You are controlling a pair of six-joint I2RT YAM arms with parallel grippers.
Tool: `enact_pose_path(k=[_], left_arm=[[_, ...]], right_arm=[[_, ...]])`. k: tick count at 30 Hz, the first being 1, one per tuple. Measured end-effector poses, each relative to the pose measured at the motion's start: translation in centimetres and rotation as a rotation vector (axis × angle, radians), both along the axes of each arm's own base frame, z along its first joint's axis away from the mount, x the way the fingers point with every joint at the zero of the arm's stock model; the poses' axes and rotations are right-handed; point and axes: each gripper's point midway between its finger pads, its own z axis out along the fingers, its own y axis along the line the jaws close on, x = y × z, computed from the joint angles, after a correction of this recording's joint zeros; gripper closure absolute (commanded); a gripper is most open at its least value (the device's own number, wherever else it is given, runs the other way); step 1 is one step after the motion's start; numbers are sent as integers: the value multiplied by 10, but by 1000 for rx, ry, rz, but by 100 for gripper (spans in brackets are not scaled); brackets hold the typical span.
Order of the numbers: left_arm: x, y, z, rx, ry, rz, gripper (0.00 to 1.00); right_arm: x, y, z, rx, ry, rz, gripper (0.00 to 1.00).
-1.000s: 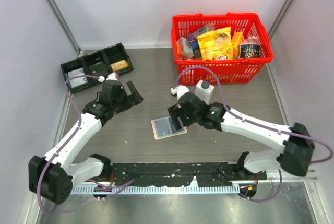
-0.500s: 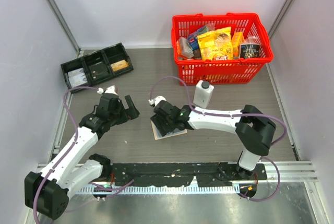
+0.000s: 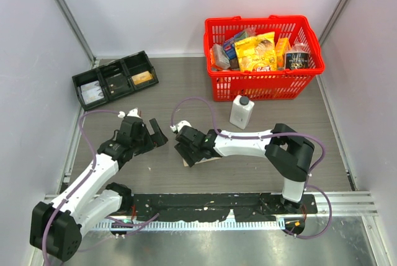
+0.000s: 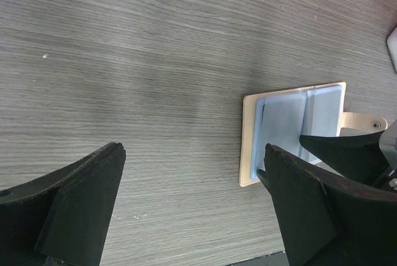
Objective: Take the credit cards out of the card holder
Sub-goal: Remove the credit card from the card holder.
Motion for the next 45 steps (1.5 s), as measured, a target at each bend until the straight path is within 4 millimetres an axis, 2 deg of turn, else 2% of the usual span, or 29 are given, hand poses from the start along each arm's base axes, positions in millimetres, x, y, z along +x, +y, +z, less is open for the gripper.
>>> enact_pose_path(k=[3, 6, 9, 20, 27, 34, 38, 41, 45], left_arm=[[0, -5, -2, -18, 10, -12, 3], [0, -8, -3, -30, 16, -21, 3], [1, -10, -3, -39, 21, -27, 4], [1, -21, -7, -99, 46, -31, 9], [2, -32, -14, -147, 86, -46, 14], [6, -54, -16, -232, 115, -77, 31], [12, -75, -21, -290, 140, -104, 50], [17, -94, -27, -315, 172, -133, 67], [21, -117, -33, -329, 186, -186, 83]], right_arm=[[3, -1, 0, -3, -13, -5, 43], [4, 0, 0, 0, -22, -6, 46], [5, 2, -1, 13, -27, -7, 54], [10, 1, -1, 88, -49, -44, 72], [20, -11, -2, 237, 4, -134, 74], [24, -19, -2, 453, 112, -195, 74], [23, -18, -2, 510, 144, -200, 74], [22, -18, -2, 523, 150, -202, 74], [23, -18, -1, 533, 153, -209, 74]])
